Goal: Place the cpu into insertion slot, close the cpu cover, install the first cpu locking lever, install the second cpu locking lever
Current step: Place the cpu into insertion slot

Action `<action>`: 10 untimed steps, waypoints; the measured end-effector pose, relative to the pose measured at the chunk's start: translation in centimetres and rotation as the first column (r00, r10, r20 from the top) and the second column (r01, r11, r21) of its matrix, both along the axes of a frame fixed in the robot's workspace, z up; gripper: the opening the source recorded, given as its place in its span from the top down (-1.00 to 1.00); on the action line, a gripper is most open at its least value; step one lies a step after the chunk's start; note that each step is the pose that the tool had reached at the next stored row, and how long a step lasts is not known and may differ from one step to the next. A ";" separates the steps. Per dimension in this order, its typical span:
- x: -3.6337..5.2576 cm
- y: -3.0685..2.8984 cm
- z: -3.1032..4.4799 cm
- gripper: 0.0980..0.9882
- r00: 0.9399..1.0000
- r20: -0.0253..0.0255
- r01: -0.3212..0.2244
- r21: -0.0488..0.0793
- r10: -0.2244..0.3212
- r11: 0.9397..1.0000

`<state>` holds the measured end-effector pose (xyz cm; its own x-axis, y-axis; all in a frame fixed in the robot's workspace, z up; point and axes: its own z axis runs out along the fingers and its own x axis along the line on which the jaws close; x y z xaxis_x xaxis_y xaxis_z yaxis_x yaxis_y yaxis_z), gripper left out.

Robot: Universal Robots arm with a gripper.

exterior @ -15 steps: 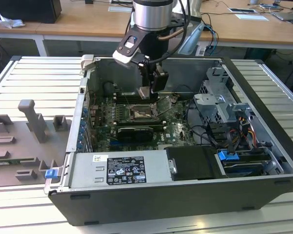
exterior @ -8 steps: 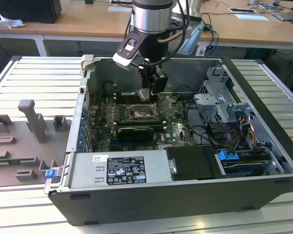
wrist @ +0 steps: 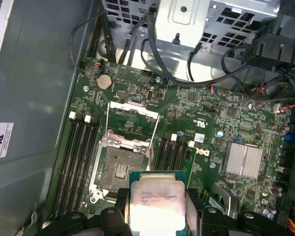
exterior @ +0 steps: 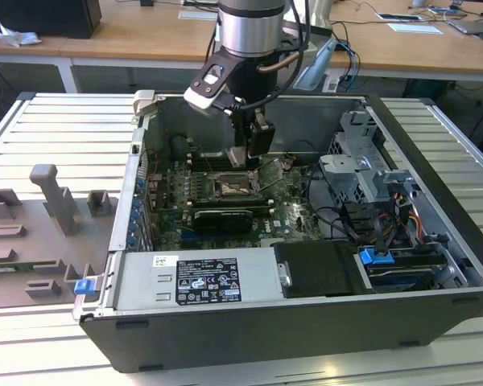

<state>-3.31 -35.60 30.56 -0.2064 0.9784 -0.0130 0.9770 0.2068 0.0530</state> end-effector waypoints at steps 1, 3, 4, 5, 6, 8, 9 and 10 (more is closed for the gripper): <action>0.00 0.00 -0.03 0.00 1.000 0.000 0.008 0.000 -0.008 1.000; 0.00 0.00 -0.09 0.00 1.000 0.000 0.021 0.000 -0.021 1.000; 0.00 0.00 -0.12 0.00 1.000 0.000 0.026 0.000 -0.026 1.000; 0.00 0.00 -0.16 0.00 0.999 0.000 0.034 0.000 -0.034 0.999; 0.00 0.00 -0.19 0.00 0.999 0.000 0.040 0.000 -0.040 0.999; 0.00 0.00 -0.25 0.00 0.999 0.000 0.051 0.000 -0.051 0.999; 0.00 0.00 -0.28 0.00 0.998 0.000 0.058 0.000 -0.058 0.998; 0.00 0.00 -0.31 0.00 0.998 0.000 0.062 0.000 -0.062 0.998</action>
<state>-3.31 -35.60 30.26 -0.1450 0.9893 -0.0131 0.9879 0.1455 0.0529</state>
